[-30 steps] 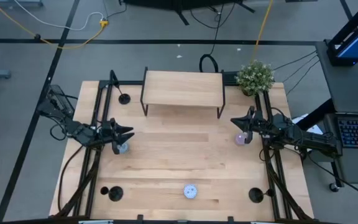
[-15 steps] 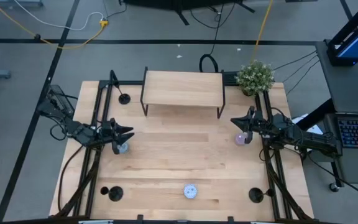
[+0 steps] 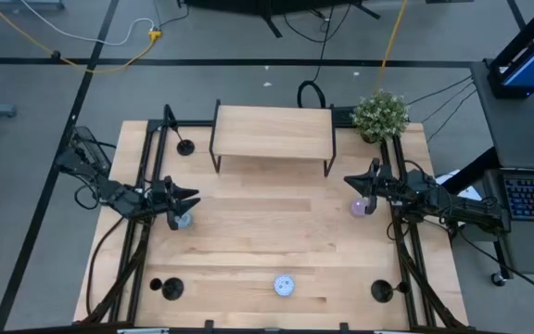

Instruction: Pick & Place candle stick holders

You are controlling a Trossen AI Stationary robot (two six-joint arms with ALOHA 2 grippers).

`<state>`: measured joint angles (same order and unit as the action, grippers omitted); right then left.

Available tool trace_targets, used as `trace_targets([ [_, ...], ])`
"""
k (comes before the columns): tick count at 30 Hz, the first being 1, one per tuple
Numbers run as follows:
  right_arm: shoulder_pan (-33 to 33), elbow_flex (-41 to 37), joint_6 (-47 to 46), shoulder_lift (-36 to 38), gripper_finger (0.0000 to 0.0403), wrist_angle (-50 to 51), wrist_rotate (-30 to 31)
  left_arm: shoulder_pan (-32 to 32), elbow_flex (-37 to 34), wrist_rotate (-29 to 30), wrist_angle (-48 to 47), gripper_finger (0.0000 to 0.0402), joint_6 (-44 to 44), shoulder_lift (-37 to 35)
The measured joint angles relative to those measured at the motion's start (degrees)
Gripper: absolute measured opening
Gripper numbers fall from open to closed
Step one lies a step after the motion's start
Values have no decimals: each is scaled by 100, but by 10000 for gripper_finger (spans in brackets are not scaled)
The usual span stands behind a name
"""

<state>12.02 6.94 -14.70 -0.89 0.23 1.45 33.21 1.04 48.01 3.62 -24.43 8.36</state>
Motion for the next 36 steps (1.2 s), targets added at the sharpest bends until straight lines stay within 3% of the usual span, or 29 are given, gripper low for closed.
trace_targets([
  [30,0,-2,-258,0,0,-282,7,-2,-2,123,42,157,-47,-2],
  [36,1,-2,-198,0,0,-260,31,-65,0,162,1354,157,-1160,-2],
])
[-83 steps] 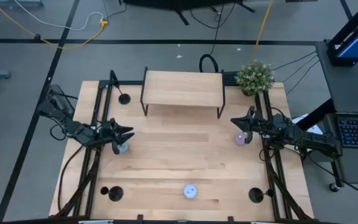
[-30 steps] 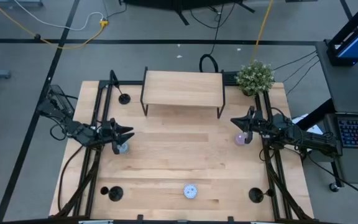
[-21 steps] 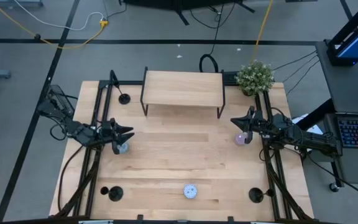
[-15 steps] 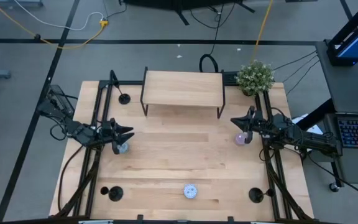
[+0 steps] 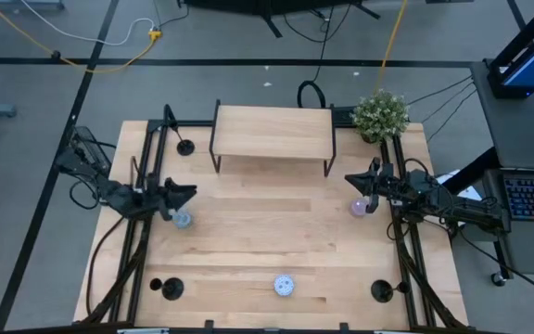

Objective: Pick & Place candle stick holders
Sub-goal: Put the left blue scented candle on the shelf

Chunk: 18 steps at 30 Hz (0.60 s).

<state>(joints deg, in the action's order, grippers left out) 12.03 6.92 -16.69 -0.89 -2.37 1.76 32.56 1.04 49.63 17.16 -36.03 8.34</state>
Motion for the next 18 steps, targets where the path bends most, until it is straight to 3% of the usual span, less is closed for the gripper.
trace_targets([
  [4,-1,0,2,0,0,2,4,-40,30,-1,825,157,-213,0],
  [8,-2,0,2,0,0,2,9,-40,526,195,251,157,-300,284],
  [13,-1,0,4,0,0,2,13,-40,1939,542,-1849,156,-1107,1151],
  [18,-2,0,4,0,0,2,4,-157,3521,376,-4812,156,-3190,2440],
])
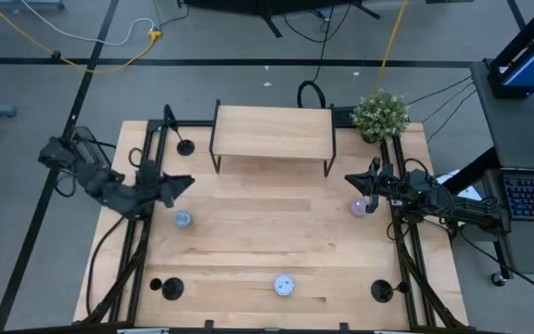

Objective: Pick & Place candle stick holders
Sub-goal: Put the left blue scented candle on the shelf

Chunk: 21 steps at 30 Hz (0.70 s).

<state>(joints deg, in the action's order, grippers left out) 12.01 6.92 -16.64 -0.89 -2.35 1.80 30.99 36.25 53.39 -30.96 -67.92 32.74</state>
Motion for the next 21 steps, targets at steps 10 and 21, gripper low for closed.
trace_targets([
  [10,2,0,2,2,0,2,-4,-1000,1788,-3888,-4722,156,-3437,2439],
  [21,2,0,2,2,0,2,-7,-1420,1860,-4737,-5061,157,-3164,3175],
])
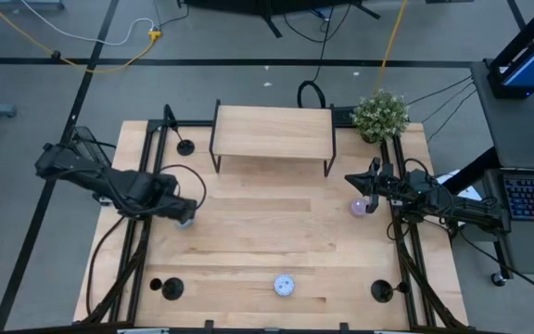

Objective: Pick & Place candle stick holders
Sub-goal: Put the left blue scented candle on the shelf

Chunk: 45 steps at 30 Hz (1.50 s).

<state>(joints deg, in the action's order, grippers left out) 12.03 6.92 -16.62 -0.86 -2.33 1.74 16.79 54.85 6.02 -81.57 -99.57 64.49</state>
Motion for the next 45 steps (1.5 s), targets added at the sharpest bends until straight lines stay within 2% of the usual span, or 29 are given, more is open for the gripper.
trace_targets([
  [6,0,0,0,0,0,0,0,-138,0,-9,42,160,-63,165],
  [9,-2,0,0,0,0,0,0,-145,0,-60,42,180,-66,256],
  [15,0,0,0,-2,0,0,0,-145,0,-164,36,269,-113,502],
  [21,0,0,-74,0,0,0,-2,-145,-236,-396,3,375,-787,875],
  [23,-1,0,-76,0,0,0,-2,-133,-302,-479,14,393,-812,961],
  [29,0,0,-70,0,0,0,-2,-124,-323,-448,132,364,-296,1052],
  [33,-1,0,-70,0,0,0,-2,-124,-323,-197,156,348,-254,1052],
  [45,-1,0,-70,0,0,0,-2,-124,-323,237,286,342,-263,1052],
])
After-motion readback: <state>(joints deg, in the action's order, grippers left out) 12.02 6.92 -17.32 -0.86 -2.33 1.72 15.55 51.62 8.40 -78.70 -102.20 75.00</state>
